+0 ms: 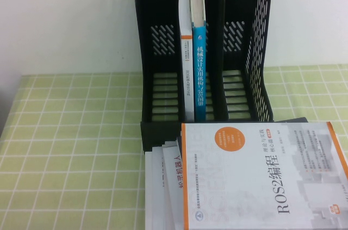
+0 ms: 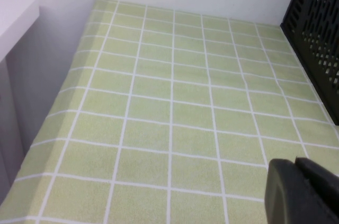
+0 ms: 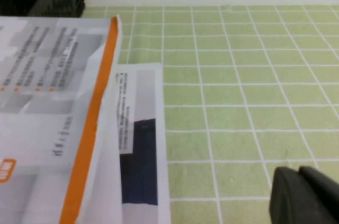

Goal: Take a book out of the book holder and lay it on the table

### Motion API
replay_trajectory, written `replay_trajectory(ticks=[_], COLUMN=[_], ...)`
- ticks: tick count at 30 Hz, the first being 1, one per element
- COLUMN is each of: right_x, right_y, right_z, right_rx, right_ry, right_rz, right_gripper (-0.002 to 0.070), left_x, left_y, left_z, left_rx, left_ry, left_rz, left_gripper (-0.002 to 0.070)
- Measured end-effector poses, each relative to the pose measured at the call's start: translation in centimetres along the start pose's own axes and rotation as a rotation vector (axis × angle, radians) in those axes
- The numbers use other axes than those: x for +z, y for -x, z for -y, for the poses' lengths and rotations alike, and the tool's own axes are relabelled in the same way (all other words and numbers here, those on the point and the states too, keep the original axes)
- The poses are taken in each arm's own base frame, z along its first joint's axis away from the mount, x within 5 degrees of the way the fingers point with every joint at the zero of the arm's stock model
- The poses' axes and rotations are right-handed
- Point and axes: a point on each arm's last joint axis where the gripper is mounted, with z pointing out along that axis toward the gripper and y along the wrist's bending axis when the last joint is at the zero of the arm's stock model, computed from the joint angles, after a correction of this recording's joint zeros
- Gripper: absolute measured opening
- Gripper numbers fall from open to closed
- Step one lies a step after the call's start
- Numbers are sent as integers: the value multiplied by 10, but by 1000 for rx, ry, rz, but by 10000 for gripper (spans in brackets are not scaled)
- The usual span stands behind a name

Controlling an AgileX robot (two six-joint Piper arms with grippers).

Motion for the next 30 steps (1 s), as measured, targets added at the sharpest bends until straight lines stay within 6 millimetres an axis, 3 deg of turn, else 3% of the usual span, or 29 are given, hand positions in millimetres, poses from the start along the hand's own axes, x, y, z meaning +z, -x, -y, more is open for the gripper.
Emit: replay_trajectory(ticks=[30], right_x=[0], right_y=[0], right_z=[2], right_rx=[25], right_ry=[-32], right_rz=[-2], right_gripper=[-2], left_x=[0], left_y=[0], left_z=[0], left_rx=[0], left_ry=[0], left_rz=[0], left_gripper=[-3])
